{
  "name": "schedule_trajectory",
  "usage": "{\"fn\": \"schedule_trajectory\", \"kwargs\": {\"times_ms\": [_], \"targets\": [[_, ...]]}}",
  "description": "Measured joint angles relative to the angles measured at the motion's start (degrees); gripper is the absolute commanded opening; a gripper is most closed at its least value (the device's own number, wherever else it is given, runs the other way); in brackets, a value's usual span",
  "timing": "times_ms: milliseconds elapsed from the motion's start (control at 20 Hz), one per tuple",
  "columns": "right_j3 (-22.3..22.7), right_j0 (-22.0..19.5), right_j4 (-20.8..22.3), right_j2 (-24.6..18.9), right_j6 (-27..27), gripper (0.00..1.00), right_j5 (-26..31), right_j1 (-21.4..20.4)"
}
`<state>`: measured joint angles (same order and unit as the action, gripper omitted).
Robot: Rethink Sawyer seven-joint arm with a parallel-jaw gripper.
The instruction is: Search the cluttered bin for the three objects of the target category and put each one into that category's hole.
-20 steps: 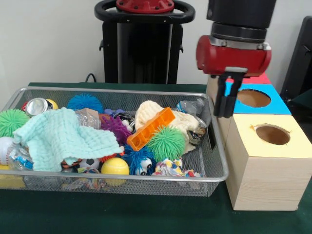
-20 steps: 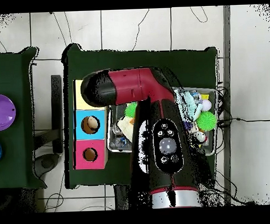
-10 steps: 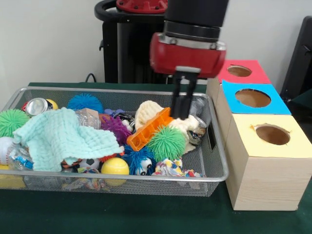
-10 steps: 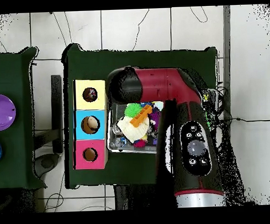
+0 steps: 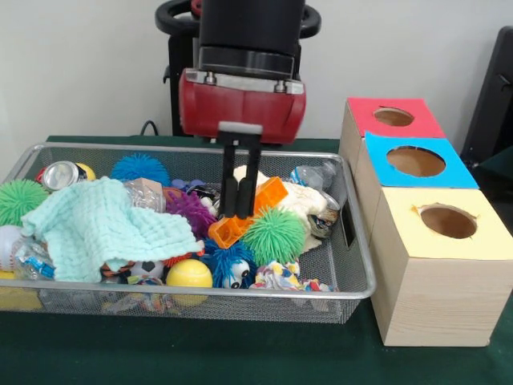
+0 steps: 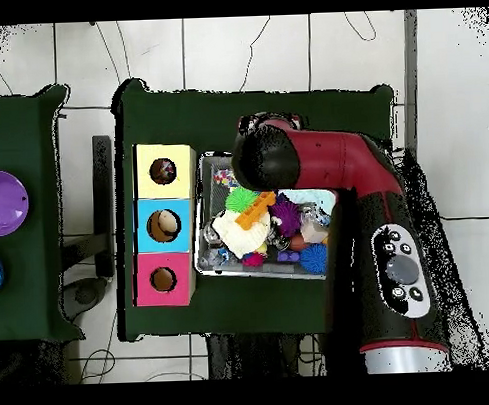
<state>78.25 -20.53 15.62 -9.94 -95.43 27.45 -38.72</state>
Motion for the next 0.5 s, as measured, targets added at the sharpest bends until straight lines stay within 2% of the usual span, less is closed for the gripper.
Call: {"fn": "schedule_trajectory", "kwargs": {"times_ms": [450,500], "targets": [[1.1,-0.6,0.0,-2.9,0.0,0.00,-0.7,1.2],[1.6,-0.7,0.0,-4.0,0.0,1.00,-0.7,1.4]]}}
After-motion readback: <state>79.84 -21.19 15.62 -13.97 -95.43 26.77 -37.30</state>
